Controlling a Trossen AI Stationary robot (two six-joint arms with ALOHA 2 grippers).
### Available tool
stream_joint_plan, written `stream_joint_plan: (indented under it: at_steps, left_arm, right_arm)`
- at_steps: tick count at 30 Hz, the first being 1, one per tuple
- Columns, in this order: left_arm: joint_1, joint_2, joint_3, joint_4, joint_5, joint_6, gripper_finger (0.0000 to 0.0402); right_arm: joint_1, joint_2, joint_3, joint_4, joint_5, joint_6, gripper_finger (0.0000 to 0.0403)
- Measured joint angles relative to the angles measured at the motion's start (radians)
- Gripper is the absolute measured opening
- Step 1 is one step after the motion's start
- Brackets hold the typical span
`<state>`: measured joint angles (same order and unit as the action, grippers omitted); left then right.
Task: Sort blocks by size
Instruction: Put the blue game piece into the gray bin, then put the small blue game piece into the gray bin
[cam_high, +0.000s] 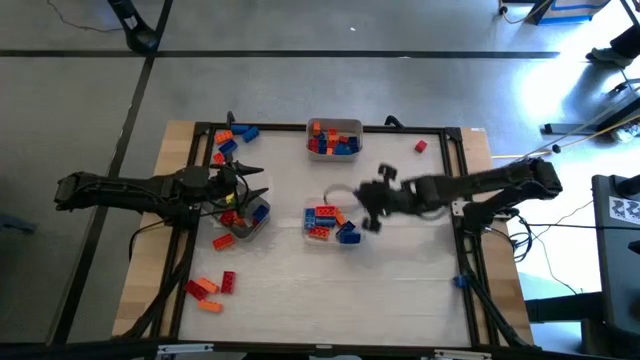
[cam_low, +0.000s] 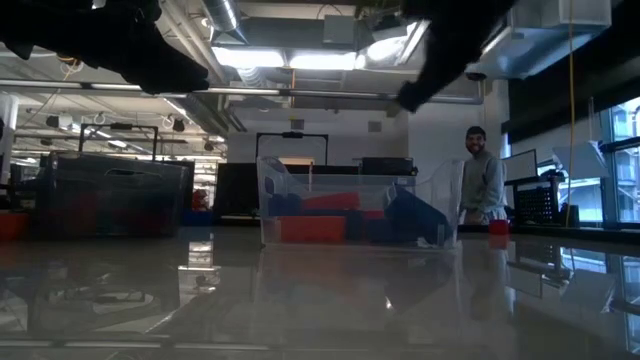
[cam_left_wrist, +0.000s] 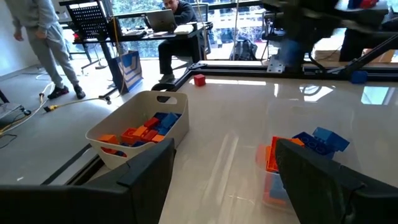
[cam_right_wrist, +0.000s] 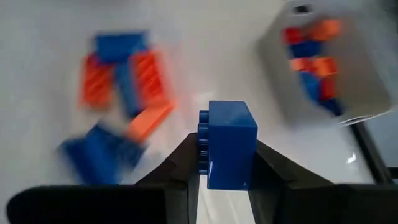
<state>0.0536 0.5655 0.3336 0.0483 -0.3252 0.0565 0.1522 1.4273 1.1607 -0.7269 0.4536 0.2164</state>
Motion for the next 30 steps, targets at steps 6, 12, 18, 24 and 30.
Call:
stream_joint_plan:
  at_steps: [6,12,18,24,30]
  left_arm:
    - [0.0,0.0,0.0,0.0,0.0,-0.003,0.0265]
    - [0.0,0.0,0.0,0.0,0.0,-0.004,0.0265]
    - [0.0,0.0,0.0,-0.001,0.0,-0.004,0.0265]
    - [0.0,0.0,0.0,-0.001,0.0,-0.004,0.0265]
    - [0.0,0.0,0.0,-0.003,0.0,-0.004,0.0265]
  right_arm:
    - [-0.235,0.01,-0.019,0.179,-0.036,-0.078,0.0095]
    - [-0.435,0.085,-0.037,0.38,-0.143,-0.15,0.0096]
    - [-0.569,0.205,-0.038,0.515,-0.228,-0.177,0.0096]
    - [-0.635,0.294,-0.039,0.623,-0.271,-0.146,0.0124]
    - [-0.644,0.301,-0.039,0.623,-0.276,-0.155,0.0194]
